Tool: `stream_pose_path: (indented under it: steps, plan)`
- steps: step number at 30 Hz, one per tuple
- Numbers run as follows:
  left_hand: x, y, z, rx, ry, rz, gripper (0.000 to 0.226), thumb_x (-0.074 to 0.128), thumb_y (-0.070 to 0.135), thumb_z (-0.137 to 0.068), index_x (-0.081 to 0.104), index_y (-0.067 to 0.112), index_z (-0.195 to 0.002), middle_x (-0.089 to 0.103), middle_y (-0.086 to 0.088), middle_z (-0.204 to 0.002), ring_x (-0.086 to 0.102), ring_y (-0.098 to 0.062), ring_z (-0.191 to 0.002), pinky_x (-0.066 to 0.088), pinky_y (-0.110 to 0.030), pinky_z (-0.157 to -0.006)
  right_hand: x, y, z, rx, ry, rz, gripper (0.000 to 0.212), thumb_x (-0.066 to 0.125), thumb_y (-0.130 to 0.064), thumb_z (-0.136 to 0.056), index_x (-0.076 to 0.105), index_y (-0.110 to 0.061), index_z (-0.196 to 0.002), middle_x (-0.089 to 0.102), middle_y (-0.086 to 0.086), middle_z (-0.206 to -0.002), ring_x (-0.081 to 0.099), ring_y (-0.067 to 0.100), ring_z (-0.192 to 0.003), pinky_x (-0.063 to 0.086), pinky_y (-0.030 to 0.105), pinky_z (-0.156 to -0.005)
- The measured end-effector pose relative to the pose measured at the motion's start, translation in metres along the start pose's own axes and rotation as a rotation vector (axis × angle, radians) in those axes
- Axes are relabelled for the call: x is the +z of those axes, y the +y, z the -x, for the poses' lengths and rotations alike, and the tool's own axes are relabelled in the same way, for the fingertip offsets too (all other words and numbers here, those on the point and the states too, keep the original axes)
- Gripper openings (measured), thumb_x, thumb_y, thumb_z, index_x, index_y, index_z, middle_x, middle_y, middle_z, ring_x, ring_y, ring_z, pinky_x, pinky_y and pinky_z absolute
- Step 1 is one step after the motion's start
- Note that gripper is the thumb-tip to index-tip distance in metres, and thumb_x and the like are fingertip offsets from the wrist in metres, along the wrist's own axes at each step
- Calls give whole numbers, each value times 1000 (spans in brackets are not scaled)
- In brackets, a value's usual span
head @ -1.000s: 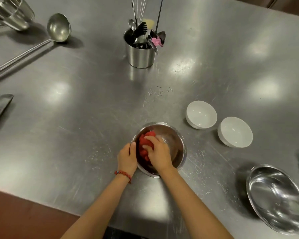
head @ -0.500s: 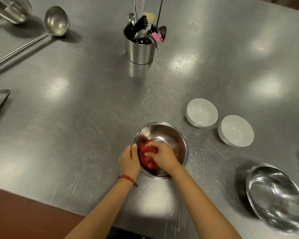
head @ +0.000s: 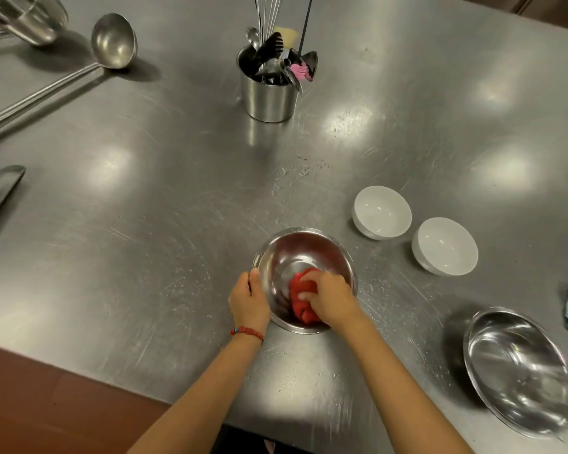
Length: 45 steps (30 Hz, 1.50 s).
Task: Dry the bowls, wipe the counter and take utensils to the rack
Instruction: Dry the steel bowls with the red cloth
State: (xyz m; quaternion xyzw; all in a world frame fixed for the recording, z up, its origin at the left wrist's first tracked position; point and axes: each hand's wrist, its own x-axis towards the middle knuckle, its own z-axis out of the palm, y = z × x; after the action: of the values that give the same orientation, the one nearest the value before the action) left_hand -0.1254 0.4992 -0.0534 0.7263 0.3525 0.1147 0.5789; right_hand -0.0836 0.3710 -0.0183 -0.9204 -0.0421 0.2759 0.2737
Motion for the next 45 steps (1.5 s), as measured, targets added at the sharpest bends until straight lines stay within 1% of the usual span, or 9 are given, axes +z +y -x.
stream_pose_path:
  steps: [4,7,10,17,25,33,40,43,45]
  plan:
    - [-2,-5,7,7,-33,-27,37,41,15,-96,44,14,-60,41,4,-55,37,-7,-52,33,-12,-49,15,-16,3,-82,-12,-314,24,70,-13,-78,70,-14,-102,70,7,-101,57,4,-78,41,1,-69]
    - [-4,-6,8,-12,-67,-7,34,38,17,-97,50,9,-67,46,3,-58,42,-7,-55,36,-18,-53,31,-34,-3,18,196,-541,27,69,-17,-80,68,-14,-106,70,7,-105,61,14,-95,43,16,-88]
    - [-7,-8,9,-26,-53,13,34,37,18,-97,53,9,-69,49,3,-60,44,-9,-57,38,-14,-53,39,-40,-2,42,217,-586,28,66,-18,-83,65,-15,-111,68,7,-110,60,19,-105,43,31,-100]
    - [-5,-7,12,-28,-32,12,34,39,16,-97,51,13,-65,47,3,-59,42,-6,-56,36,-4,-50,15,-11,4,-159,-131,-437,22,67,-10,-82,70,-12,-103,67,6,-99,57,-1,-79,42,-1,-68]
    - [-8,-6,14,-28,-83,-7,38,41,17,-96,52,14,-60,49,0,-58,44,-11,-55,38,-24,-54,42,-51,-16,152,515,-753,21,63,-18,-85,61,-18,-106,65,0,-108,51,8,-95,37,19,-84]
    - [-7,-8,16,-2,-32,-29,31,38,18,-97,56,8,-74,50,4,-62,46,-10,-59,37,-19,-55,29,-21,-11,-103,40,-504,25,69,-13,-80,69,-10,-105,68,10,-108,61,19,-101,47,28,-93]
    - [-2,-13,46,-63,-100,54,37,42,18,-96,50,8,-61,50,3,-47,46,-11,-48,40,-28,-49,41,-39,-18,142,454,-734,18,63,-19,-86,61,-21,-103,62,-6,-99,50,7,-93,34,17,-81]
    - [-10,-21,50,-81,-196,95,40,49,21,-93,49,9,-55,51,3,-34,43,-4,-32,37,-17,-35,37,-29,-17,109,399,-694,17,64,-21,-85,61,-24,-101,60,-10,-94,52,6,-90,37,20,-81]
    - [-17,-19,37,-35,-190,57,42,55,25,-90,45,11,-51,44,4,-37,40,-4,-38,36,-18,-40,33,-18,-15,71,350,-658,14,66,-21,-83,63,-26,-96,61,-11,-88,55,7,-85,41,19,-81]
